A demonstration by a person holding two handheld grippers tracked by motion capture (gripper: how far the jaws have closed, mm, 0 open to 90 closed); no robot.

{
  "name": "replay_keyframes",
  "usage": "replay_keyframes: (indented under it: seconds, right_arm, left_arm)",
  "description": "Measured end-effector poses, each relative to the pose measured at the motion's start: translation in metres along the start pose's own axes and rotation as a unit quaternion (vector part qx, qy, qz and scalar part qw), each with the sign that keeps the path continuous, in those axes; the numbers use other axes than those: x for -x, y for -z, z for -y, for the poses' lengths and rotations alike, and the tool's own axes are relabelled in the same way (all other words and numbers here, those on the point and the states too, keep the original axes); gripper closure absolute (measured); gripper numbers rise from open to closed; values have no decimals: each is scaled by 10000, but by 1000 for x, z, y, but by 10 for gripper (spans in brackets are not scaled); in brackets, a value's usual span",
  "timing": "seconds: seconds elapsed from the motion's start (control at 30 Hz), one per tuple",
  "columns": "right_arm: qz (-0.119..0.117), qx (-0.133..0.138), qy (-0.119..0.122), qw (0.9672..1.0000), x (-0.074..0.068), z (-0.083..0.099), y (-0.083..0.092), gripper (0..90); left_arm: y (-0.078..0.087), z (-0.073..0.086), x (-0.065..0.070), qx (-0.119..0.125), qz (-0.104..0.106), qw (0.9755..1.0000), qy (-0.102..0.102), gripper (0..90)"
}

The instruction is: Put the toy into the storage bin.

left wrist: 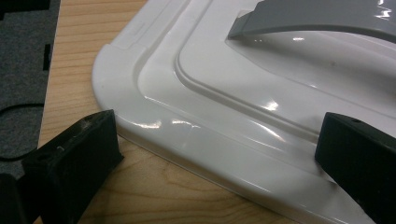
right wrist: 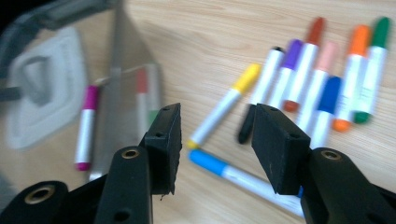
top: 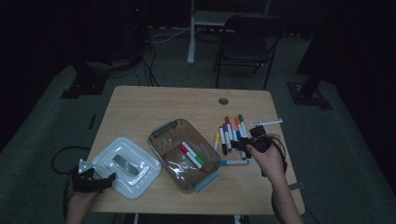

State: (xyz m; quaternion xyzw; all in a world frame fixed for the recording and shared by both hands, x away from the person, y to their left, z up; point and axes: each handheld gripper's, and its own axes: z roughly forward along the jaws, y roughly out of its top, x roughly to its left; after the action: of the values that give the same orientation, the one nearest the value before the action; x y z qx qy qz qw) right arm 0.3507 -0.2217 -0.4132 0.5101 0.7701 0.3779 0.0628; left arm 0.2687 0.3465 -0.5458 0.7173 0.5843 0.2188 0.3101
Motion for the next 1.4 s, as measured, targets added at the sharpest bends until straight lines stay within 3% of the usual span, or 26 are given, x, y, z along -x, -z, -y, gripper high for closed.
replay_keyframes:
  seconds: [0.13, 0.4, 0.53, 0.67, 0.77, 1.0, 1.2, 1.23, 1.4]
  right_arm:
    - [197, -71, -179, 9996, 20, 9, -6, 544]
    - [62, -533, -137, 9985, 37, 27, -34, 548]
    - [-14, -695, 93, 9975, 36, 33, -45, 539]
    - [-257, -922, 346, 9948, 35, 40, -58, 513]
    - [-302, -1054, 640, 9919, 32, 45, -67, 491]
    - [-135, -1351, 1183, 9837, 27, 51, -78, 524]
    - [-32, -1556, 1629, 9743, 21, 59, -83, 533]
    - [-32, -1556, 1629, 9743, 21, 59, -83, 533]
    - [109, -1453, 1905, 9708, 15, 68, -79, 675]
  left_arm:
    - [0, 0, 0, 6, -1, 10000, 3, 5]
    - [0, 0, 0, 6, -2, 10000, 4, 5]
    - [0, 0, 0, 7, -2, 10000, 6, 5]
    - [0, 0, 0, 6, -1, 10000, 3, 5]
    - [0, 0, 0, 1, -1, 10000, 2, 5]
    - [0, 0, 0, 6, -1, 10000, 5, 5]
    - [0, 0, 0, 6, 0, 10000, 5, 5]
    - [0, 0, 0, 6, 0, 10000, 5, 5]
    - [0, 0, 0, 6, -1, 10000, 5, 5]
